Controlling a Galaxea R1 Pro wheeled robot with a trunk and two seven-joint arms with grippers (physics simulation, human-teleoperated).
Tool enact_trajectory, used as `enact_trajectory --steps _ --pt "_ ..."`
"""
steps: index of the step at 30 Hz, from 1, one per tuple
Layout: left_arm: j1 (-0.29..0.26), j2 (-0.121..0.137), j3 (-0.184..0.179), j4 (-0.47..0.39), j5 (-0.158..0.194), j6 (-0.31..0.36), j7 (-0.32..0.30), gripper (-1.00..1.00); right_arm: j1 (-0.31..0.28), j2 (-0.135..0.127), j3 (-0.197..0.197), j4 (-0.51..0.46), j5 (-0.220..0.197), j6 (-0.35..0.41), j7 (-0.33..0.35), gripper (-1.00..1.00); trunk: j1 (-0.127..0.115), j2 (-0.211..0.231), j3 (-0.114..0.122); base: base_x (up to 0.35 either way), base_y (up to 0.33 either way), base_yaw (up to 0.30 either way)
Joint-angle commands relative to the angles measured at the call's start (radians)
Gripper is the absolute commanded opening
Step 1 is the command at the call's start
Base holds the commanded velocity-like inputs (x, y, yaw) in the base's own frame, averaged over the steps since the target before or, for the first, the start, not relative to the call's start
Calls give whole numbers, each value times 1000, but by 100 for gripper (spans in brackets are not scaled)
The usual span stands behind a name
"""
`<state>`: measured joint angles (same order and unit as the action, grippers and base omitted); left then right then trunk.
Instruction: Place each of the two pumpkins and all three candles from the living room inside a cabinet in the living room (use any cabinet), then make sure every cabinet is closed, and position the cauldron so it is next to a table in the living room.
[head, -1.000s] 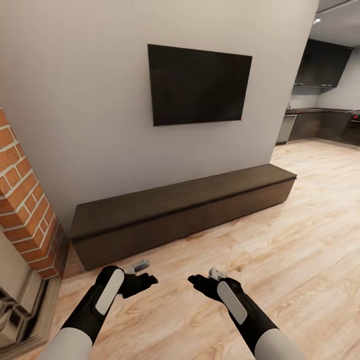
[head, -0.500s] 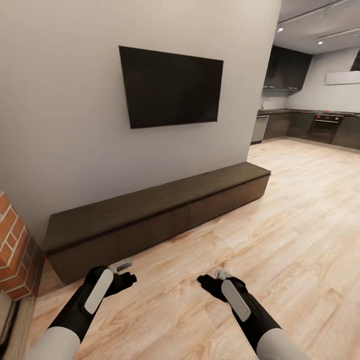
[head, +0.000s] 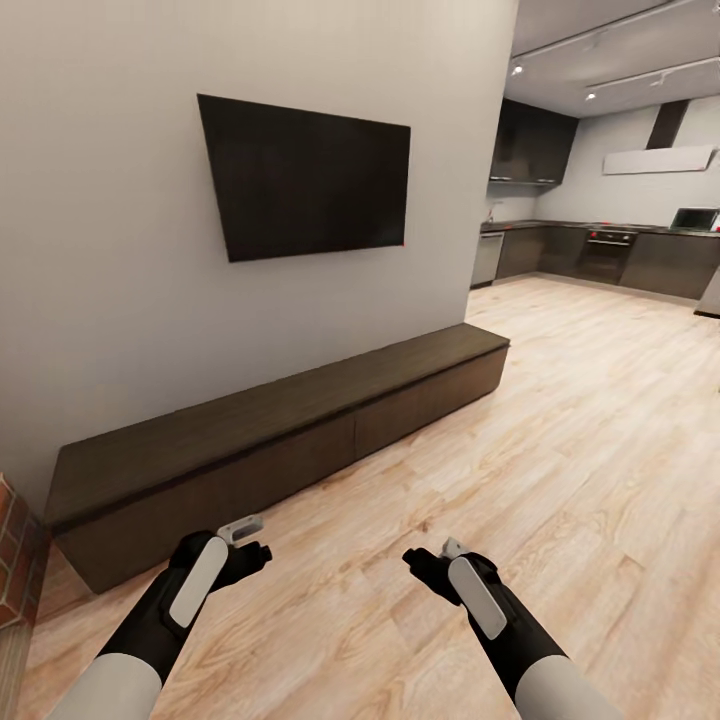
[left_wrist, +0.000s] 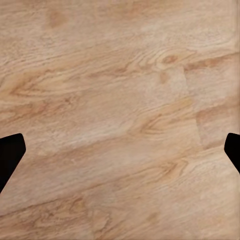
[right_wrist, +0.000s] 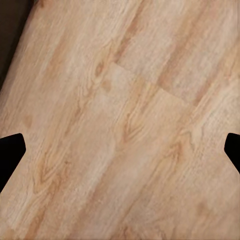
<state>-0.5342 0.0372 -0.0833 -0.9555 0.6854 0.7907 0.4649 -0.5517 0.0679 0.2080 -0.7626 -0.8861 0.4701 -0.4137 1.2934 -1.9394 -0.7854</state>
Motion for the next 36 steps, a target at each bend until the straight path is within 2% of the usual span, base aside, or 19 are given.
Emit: enact_trajectory --steps 1,15,36 --pt "-1 1 -4 -1 11 1 10 100 -1 0 2 -2 -9 0 -9 100 0 0 -1 0 0 -18" --pt "0 -5 -6 -3 13 1 5 100 -1 0 2 -2 -11 -4 0 100 0 0 -1 0 0 -10" --pt "0 -6 -7 -5 14 1 3 100 -1 0 0 -1 -14 0 0 100 0 0 10 0 0 -255"
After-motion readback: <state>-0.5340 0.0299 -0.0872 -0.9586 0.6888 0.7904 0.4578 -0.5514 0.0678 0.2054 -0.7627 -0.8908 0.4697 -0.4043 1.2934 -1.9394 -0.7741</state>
